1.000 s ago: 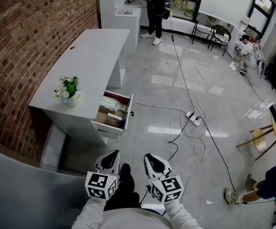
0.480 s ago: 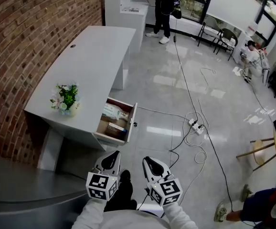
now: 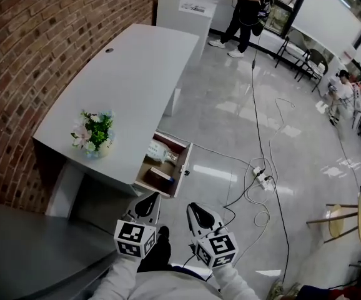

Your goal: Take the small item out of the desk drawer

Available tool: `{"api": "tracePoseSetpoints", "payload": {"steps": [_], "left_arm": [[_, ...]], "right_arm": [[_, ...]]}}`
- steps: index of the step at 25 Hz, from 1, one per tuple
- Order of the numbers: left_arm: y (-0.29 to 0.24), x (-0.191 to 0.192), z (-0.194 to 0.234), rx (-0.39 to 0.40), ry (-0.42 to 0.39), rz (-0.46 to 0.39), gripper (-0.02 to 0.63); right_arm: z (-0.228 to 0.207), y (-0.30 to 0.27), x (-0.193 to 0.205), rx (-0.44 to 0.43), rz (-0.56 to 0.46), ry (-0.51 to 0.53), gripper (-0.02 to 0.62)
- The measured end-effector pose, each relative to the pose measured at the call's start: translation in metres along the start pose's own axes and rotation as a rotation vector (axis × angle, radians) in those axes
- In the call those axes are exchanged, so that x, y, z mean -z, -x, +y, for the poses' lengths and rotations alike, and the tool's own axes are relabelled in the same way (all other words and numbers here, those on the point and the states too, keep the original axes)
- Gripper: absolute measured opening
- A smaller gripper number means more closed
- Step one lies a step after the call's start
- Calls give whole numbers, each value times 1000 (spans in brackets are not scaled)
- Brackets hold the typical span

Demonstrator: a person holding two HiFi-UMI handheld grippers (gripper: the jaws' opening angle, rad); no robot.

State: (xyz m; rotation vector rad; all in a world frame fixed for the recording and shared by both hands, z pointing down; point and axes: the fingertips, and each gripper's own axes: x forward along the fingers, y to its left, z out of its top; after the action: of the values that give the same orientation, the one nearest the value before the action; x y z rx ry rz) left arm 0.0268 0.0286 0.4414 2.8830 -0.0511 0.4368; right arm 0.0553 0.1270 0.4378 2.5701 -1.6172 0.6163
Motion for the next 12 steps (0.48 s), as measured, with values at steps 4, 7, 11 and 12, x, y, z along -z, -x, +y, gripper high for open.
{"api": "tracePoseSetpoints", "payload": {"steps": [4,7,11,12], "left_arm": [[-11,-4,21,-26,12,2,18],[-15,-7,34,-47,25,-5,18],[-18,-11,48,-62,40,-13,18],[-19,-11,49,-66,40,-12,18]], "right_arm": [[-3,-25,-7,-19,20,11,32],[-2,-41,-12,-42,27,23,32],[2,-59,-16,-74,42,64,32],[2,-62,-16,-81,49,68,32]]}}
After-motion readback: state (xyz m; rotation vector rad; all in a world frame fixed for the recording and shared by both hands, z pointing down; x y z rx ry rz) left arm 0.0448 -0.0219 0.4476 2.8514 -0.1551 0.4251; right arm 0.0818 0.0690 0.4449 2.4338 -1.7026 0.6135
